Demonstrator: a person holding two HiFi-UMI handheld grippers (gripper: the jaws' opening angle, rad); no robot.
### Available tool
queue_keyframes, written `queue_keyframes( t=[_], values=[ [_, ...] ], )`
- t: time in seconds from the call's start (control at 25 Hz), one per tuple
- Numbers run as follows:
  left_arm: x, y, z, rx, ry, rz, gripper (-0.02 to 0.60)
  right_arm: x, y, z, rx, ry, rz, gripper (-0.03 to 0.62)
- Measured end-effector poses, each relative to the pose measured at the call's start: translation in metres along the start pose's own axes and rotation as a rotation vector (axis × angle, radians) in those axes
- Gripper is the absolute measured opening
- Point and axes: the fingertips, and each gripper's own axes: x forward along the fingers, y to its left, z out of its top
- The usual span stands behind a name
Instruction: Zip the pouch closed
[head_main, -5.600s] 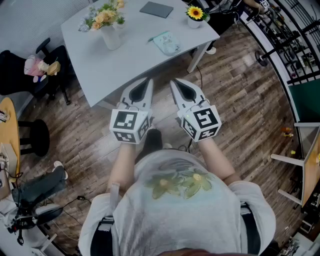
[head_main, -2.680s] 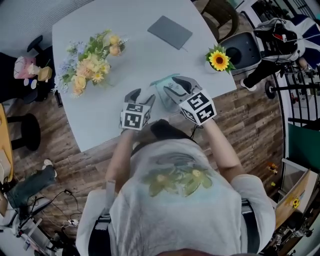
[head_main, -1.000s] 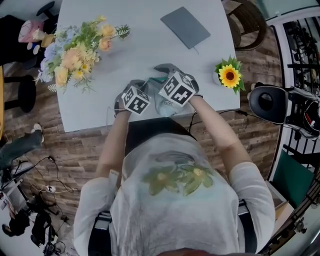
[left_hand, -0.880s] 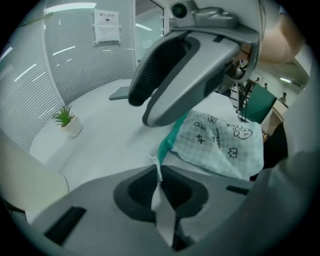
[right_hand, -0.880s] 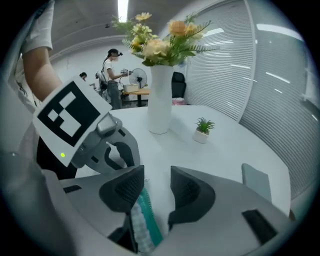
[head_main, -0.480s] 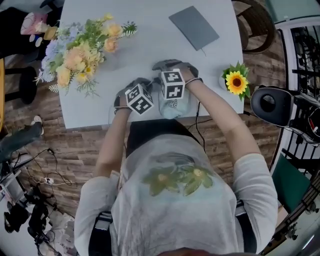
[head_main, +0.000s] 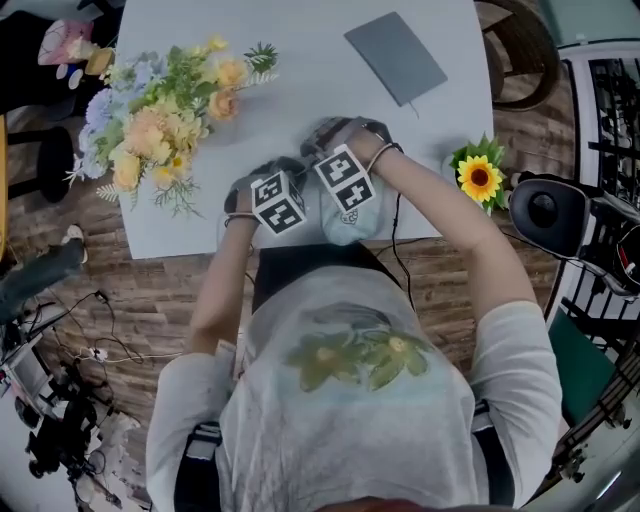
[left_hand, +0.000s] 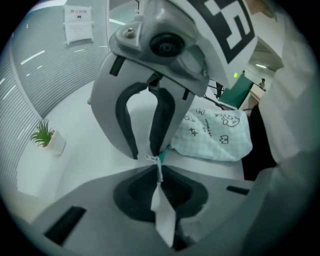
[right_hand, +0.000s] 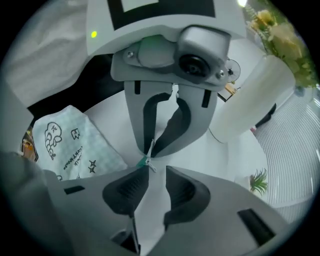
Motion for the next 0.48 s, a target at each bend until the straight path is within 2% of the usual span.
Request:
queue_keyframes(
  t=[0.24,0.48],
  values=[
    [0.000,0.000,0.001,-0.017,-0.016,-0.039,0.026,0.005,0.008,0.001,-0.154,-0.008,0.047,0.053],
    [-0.001,0.002,0.001,-0.111,-0.051,-0.054,0.026,0.005,0.012,0.000,-0.117,-0.044,0.069,0.021]
  ],
)
